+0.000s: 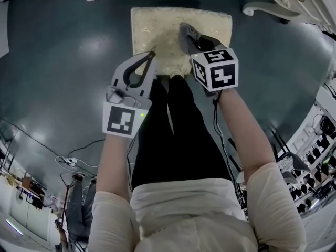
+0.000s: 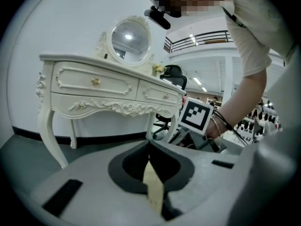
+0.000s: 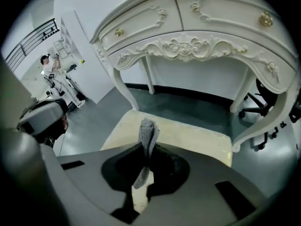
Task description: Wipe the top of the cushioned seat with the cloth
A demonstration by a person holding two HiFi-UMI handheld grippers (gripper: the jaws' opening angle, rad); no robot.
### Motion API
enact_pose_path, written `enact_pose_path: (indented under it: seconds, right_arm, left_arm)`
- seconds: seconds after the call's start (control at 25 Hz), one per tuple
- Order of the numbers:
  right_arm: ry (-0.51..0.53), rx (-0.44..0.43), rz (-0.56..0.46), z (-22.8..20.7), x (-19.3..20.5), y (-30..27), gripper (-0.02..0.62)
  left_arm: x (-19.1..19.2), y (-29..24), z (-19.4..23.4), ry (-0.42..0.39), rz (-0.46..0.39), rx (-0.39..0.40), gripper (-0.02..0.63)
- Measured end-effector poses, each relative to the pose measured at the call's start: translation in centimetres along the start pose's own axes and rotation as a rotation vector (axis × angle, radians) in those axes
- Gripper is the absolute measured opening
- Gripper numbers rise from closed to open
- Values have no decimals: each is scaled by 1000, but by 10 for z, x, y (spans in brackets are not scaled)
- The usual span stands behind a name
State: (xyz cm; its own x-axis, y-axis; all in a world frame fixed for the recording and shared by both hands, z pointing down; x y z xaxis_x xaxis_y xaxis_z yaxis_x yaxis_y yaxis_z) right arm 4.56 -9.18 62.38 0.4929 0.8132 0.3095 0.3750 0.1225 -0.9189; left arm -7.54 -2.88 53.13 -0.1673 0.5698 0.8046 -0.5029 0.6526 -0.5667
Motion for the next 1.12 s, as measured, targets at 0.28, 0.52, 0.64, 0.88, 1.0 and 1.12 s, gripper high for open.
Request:
enact_pose_path:
  seconds: [0.28, 0.52, 0.64, 0.88, 1.0, 1.12]
  right_arm:
    - [47, -85, 17, 91, -19, -37, 28]
    - [51, -115, 42, 134, -28, -61, 26]
    - [50, -114, 58, 138, -28, -73, 26]
    - [54, -113, 82, 132, -17, -91, 28]
    - [67, -115, 73, 125, -18, -87, 26]
    - [72, -114, 73, 114, -15, -80, 26]
  left_arm:
    - [27, 53, 58, 73, -12, -89, 2]
    - [42, 78, 90, 73, -13, -86, 2]
    - [45, 83, 100, 80, -9, -97, 2]
    - [57, 78, 98, 127, -18, -111, 2]
    - [59, 71, 86, 132, -4, -94, 2]
    - [57, 62, 74, 134, 2, -86, 2]
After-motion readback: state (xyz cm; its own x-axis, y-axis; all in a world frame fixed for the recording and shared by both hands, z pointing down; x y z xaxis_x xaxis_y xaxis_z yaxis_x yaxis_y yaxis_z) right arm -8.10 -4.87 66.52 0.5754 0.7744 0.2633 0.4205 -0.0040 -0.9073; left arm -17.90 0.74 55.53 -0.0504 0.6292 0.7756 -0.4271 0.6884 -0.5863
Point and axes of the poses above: the fingertips, and each gripper's own axes: y backward along the fingers, z to its left, x out of its underside, the point moved 3 cm from there along y, backward along the fingers, and after that the axes turned 9 degrees about z, right-handed, at the moved point
